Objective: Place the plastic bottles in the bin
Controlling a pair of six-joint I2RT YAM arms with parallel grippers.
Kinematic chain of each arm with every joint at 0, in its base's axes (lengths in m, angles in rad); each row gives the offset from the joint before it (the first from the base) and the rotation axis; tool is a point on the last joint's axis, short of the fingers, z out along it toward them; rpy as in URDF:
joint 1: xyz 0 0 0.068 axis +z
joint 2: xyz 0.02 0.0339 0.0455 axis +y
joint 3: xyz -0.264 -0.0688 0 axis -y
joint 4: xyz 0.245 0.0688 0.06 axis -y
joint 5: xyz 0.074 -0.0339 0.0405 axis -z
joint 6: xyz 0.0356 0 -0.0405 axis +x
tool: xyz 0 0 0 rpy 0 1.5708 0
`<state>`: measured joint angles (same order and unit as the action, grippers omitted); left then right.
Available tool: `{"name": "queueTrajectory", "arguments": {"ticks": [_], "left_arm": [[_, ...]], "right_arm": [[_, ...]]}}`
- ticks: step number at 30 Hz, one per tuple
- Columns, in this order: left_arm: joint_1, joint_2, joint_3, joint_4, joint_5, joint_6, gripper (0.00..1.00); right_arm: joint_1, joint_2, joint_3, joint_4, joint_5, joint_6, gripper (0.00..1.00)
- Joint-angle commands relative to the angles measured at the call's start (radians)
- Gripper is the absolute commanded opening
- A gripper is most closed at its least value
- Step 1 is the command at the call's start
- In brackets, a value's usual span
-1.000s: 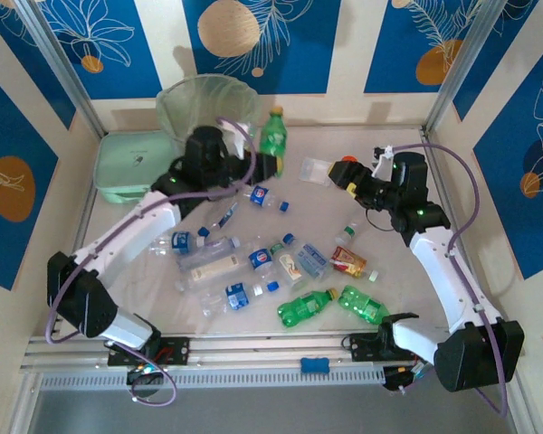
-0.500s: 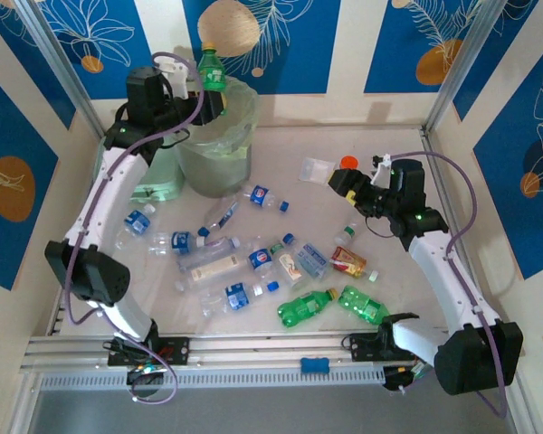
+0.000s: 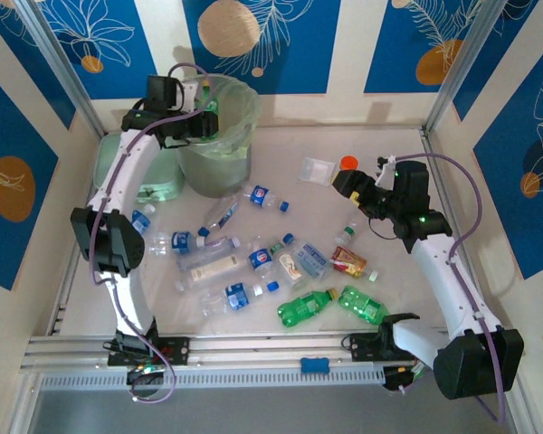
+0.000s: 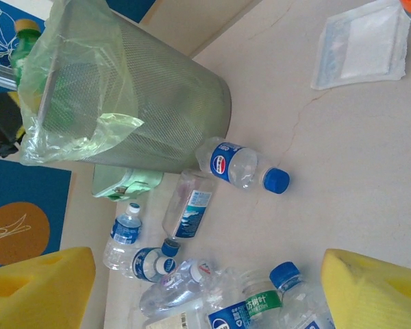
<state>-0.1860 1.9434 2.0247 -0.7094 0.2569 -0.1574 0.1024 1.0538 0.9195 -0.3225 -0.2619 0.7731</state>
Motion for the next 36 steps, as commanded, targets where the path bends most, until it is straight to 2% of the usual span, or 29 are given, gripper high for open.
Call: {"name": "queueTrajectory", "arguments": {"ticks": [1,4,9,15,18,21,23,29,36], "left_arm": [[0.005,0.01,0.055,-0.042,-0.024,0.021,0.53],[0.004,0.003,0.061,-0.039,-0.025,0.012,0.73],[0.003,-0.046,0.084,-0.032,0.003,-0.008,0.87],[-0.012,-0.165,0.086,0.005,0.055,-0.045,0.93],[-0.034,-0.245,0.035,0.045,0.095,-0.07,0.94],[-0.071,-0.351,-0.094,0.116,0.126,-0.101,1.0],[-0.11,-0.436,-0.219,0.18,0.124,-0.121,1.0],[-0.239,-0.667,-0.599,0.349,0.048,-0.182,1.0],[-0.364,-0.847,-1.066,0.692,-0.004,-0.388,1.0]], "right_arm": [[-0.006,-0.033,-0.012,-0.03,0.001,-0.021,0.86],[-0.007,-0.037,-0.011,-0.036,0.005,-0.023,0.86],[-0.009,-0.029,-0.006,-0.045,0.009,-0.024,0.86],[-0.013,-0.013,0.016,-0.073,0.022,-0.035,0.86],[-0.019,-0.005,0.021,-0.083,0.031,-0.04,0.86],[-0.021,0.012,0.026,-0.113,0.055,-0.05,0.86],[-0.024,0.028,0.03,-0.147,0.079,-0.061,0.86],[-0.046,0.067,0.007,-0.203,0.119,-0.093,0.86],[-0.095,0.171,-0.017,-0.222,0.206,-0.14,0.86]]}}
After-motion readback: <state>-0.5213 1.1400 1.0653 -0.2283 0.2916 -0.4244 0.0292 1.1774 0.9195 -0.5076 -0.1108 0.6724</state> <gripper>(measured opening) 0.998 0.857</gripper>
